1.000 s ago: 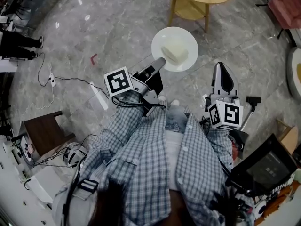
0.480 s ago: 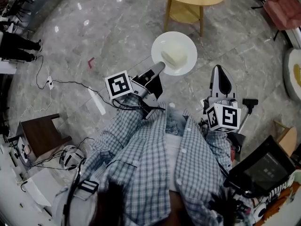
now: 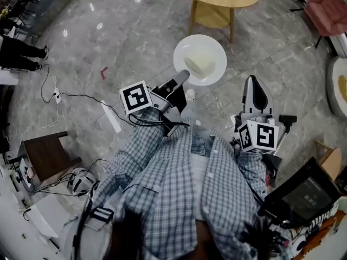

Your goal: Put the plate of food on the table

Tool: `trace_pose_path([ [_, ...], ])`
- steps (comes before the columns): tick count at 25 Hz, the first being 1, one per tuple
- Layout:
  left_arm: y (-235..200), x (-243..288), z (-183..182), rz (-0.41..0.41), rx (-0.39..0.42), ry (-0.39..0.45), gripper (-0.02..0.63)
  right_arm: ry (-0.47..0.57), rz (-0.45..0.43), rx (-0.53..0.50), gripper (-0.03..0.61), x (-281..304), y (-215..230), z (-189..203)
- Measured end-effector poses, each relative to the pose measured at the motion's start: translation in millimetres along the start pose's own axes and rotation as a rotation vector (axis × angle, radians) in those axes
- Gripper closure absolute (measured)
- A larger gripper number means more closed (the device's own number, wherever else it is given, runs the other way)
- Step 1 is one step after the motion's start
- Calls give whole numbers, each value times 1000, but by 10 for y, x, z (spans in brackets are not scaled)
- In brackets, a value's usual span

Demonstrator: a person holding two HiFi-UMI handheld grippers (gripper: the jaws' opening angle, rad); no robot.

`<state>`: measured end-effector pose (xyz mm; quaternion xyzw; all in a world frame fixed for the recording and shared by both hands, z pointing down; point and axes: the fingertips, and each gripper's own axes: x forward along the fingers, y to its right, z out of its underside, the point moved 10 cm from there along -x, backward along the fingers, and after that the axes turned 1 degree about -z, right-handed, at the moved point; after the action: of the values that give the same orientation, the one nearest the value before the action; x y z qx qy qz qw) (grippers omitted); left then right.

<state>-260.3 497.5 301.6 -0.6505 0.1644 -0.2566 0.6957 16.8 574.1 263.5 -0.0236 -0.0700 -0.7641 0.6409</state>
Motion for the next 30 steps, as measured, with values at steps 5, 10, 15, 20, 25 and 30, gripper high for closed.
trace_pose_path([
  [5, -86, -4, -41, 3, -5, -13, 594, 0, 8, 3, 571, 48, -53, 78],
  [10, -123, 0, -55, 18, -4, -13, 594, 7, -7, -19, 571, 49, -95, 95],
  [15, -146, 364, -190, 12, -24, 1, 593, 14, -38, -14, 571, 346, 178, 92],
  [20, -200, 792, -683, -8, -16, -11, 594, -20, -46, -17, 571, 979, 336, 54],
  [25, -212, 993, -978, 6, -24, -19, 594, -22, -38, -22, 571, 1316, 350, 14],
  [30, -254, 1196, -1251, 7, -36, -33, 594, -21, -16, -18, 571, 1604, 415, -29],
])
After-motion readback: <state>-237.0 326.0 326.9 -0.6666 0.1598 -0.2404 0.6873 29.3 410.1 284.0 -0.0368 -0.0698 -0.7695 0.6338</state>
